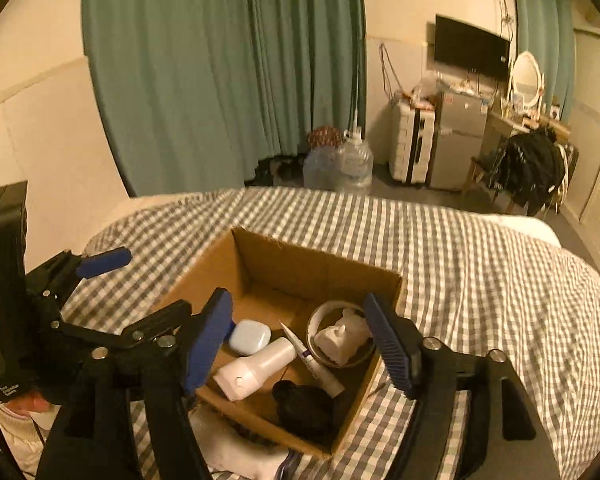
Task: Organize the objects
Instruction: 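Move the left tool down to the white sock beside the box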
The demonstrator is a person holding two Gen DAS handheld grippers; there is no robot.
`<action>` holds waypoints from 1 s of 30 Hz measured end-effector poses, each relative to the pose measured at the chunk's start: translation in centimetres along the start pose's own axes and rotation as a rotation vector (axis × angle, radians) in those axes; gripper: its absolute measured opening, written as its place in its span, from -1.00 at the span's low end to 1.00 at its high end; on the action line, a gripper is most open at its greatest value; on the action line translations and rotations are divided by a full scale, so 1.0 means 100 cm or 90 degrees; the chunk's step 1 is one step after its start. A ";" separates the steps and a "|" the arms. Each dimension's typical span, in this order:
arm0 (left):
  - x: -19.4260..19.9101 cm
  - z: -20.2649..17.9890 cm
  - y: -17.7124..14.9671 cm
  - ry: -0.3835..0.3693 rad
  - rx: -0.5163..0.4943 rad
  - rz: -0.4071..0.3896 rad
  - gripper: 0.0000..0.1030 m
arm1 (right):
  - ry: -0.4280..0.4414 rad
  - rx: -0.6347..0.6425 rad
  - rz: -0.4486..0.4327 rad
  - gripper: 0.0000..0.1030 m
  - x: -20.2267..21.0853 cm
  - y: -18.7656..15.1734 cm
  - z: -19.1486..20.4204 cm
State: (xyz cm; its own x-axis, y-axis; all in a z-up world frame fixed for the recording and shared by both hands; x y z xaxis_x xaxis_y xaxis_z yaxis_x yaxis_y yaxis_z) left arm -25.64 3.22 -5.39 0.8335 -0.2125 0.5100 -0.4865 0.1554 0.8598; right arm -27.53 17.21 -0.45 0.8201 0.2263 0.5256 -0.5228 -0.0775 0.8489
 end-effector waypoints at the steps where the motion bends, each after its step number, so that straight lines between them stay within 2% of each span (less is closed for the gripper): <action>1: 0.005 0.001 -0.001 0.004 0.000 -0.004 0.92 | -0.003 0.003 -0.013 0.50 0.008 0.000 0.003; 7: 0.038 -0.001 -0.005 0.028 0.007 -0.040 0.96 | -0.032 0.022 -0.054 0.78 0.048 -0.017 0.012; 14: 0.058 -0.005 -0.027 0.040 0.019 -0.038 0.99 | -0.056 0.024 -0.046 0.81 0.062 -0.043 0.008; 19: 0.051 -0.015 -0.055 0.040 0.013 0.000 0.99 | -0.078 0.002 -0.005 0.81 0.059 -0.067 0.006; 25: 0.035 -0.032 -0.095 0.016 0.000 0.055 0.99 | -0.103 -0.012 0.038 0.81 0.050 -0.095 0.001; 30: 0.017 -0.044 -0.119 0.003 -0.007 0.095 0.99 | -0.114 -0.027 0.067 0.81 0.042 -0.105 -0.005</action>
State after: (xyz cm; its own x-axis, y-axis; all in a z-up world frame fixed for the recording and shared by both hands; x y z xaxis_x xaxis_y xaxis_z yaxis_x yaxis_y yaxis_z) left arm -17.33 5.27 -14.84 0.7538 -0.1818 0.6314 -0.6017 0.1952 0.7745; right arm -18.71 19.42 -7.22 0.7872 0.0426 0.6153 -0.6134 -0.0497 0.7882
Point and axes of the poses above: each gripper's, at about its wrist camera, not at the fingertips, and x roughly against the way its jaws point, z to its left, y to its top, the point moved 5 cm from there along -x, roughly the way its jaws point, and after that the axes turned 7 degrees about -z, right-handed, at the moved point
